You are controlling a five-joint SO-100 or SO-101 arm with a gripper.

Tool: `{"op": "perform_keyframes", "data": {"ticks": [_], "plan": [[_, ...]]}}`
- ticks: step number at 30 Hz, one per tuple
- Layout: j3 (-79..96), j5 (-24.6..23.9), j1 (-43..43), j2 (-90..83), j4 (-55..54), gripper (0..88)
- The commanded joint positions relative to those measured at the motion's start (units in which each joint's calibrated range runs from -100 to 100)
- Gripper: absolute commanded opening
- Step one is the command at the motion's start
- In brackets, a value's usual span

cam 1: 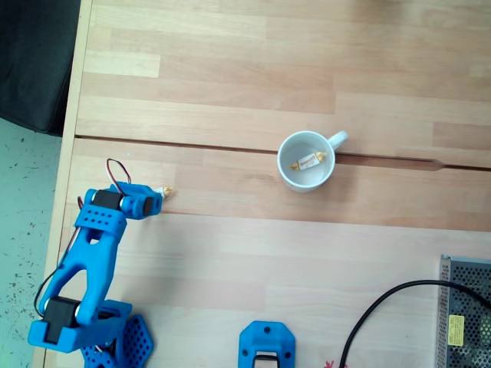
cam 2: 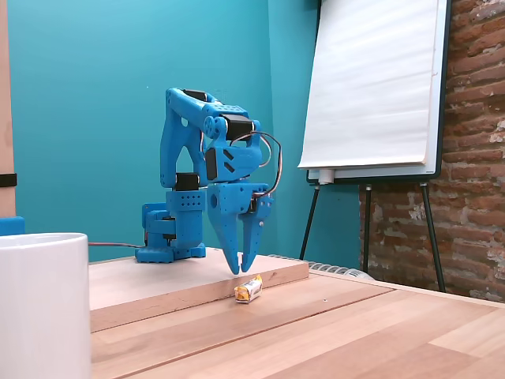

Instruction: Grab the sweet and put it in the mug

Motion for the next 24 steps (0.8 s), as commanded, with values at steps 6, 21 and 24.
{"op": "perform_keyframes", "data": {"ticks": [6,21,24], "plan": [[-3.1,0.3,0.4,0.3,0.2,4.8],[-3.8,0.0,0.7,0.5,0.2,12.9],[-4.1,-1.2,0.7,0.5,0.2,19.5]]}}
